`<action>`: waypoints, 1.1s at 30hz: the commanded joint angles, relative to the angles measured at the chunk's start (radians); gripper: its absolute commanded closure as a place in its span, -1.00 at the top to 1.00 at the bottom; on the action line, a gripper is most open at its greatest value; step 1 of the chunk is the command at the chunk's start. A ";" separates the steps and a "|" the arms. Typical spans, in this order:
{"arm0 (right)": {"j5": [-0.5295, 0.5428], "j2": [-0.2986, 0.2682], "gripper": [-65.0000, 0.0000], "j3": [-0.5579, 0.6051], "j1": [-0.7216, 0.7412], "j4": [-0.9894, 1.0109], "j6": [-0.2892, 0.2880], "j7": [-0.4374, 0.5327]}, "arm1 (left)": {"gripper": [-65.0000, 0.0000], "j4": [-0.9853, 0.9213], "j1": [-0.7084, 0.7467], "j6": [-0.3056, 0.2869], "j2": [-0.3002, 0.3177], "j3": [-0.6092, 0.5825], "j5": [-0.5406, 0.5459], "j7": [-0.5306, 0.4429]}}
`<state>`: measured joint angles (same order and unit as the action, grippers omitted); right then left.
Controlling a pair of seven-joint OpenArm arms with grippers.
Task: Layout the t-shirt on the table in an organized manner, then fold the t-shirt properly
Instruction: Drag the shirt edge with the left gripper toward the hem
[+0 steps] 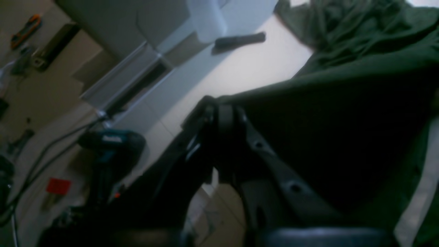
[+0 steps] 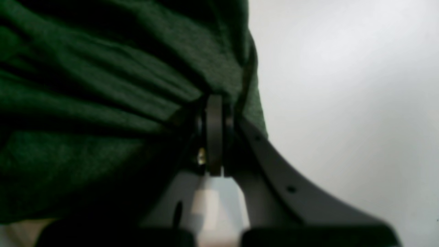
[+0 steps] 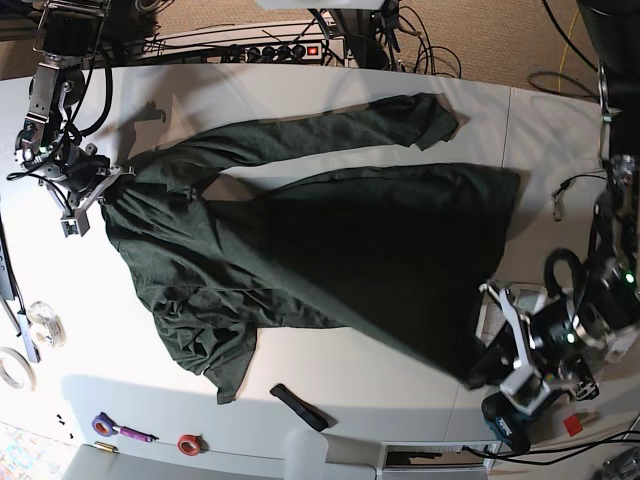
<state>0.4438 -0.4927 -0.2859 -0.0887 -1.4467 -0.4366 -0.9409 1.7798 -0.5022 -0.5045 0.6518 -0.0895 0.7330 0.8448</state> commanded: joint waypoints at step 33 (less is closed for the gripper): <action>-0.123 0.066 -1.00 -0.003 0.003 -0.004 0.008 0.021 | -1.00 0.093 0.284 -0.194 0.289 0.014 0.751 0.547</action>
<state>0.3450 -0.4202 -0.2916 -0.0826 -1.4536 -0.4267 -0.8803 1.8633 -0.1982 -0.7002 0.9245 -0.0887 1.4624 1.4101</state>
